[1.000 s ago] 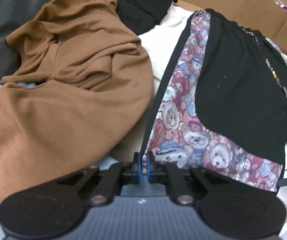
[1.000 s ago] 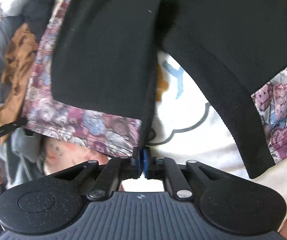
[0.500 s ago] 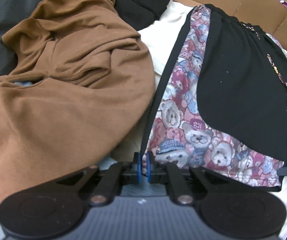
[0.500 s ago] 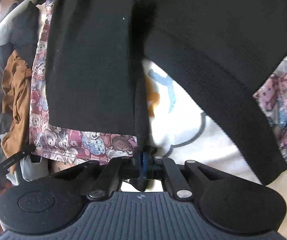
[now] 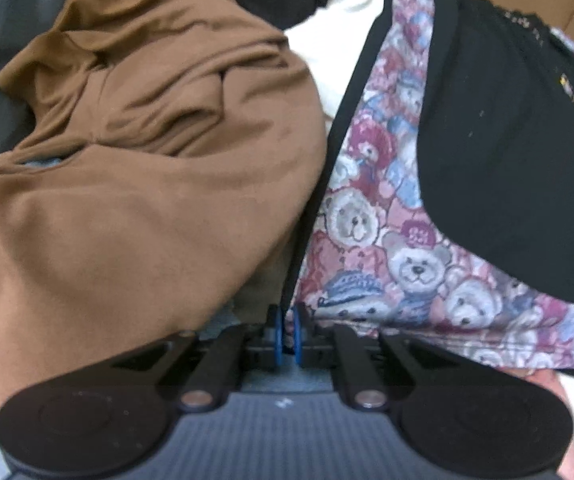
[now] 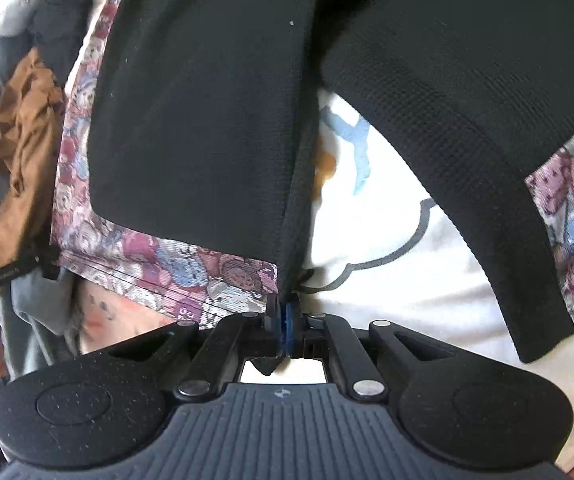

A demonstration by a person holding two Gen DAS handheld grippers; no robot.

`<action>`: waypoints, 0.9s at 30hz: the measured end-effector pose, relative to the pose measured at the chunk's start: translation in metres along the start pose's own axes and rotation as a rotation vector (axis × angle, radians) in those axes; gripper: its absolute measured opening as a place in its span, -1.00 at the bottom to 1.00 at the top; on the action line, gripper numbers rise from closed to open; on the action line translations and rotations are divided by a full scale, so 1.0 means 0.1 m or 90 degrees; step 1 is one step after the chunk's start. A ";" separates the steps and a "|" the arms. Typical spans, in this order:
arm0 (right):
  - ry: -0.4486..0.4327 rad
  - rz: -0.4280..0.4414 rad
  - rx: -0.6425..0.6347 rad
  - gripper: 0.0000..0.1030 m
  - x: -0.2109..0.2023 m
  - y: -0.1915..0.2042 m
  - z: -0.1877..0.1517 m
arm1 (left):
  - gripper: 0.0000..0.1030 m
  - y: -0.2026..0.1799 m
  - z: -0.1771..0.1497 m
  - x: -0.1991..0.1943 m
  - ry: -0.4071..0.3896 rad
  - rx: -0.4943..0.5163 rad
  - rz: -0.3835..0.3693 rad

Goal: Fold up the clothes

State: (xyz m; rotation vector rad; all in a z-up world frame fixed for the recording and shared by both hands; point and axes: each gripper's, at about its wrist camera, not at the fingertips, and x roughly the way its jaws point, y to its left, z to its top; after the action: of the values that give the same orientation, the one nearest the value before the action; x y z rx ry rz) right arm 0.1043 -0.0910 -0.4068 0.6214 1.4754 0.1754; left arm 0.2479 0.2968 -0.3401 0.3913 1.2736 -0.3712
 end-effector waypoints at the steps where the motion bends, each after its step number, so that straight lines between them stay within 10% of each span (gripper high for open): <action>1: 0.001 -0.004 0.000 -0.91 -0.03 -0.02 0.00 | -0.86 -0.02 0.00 0.06 0.006 0.004 0.005; 10: -0.001 -0.021 -0.022 -0.55 -0.38 0.01 0.06 | -0.76 -0.05 0.09 0.03 0.022 0.011 0.006; 27: -0.072 0.006 -0.096 -0.55 -0.34 0.35 0.21 | -0.76 -0.31 0.21 -0.11 -0.032 0.003 -0.115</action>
State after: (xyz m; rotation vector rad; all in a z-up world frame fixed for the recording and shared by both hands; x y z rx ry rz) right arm 0.1294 -0.0837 -0.3607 0.5087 1.3374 0.2527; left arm 0.2476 0.2601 -0.3269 0.2701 1.2625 -0.5332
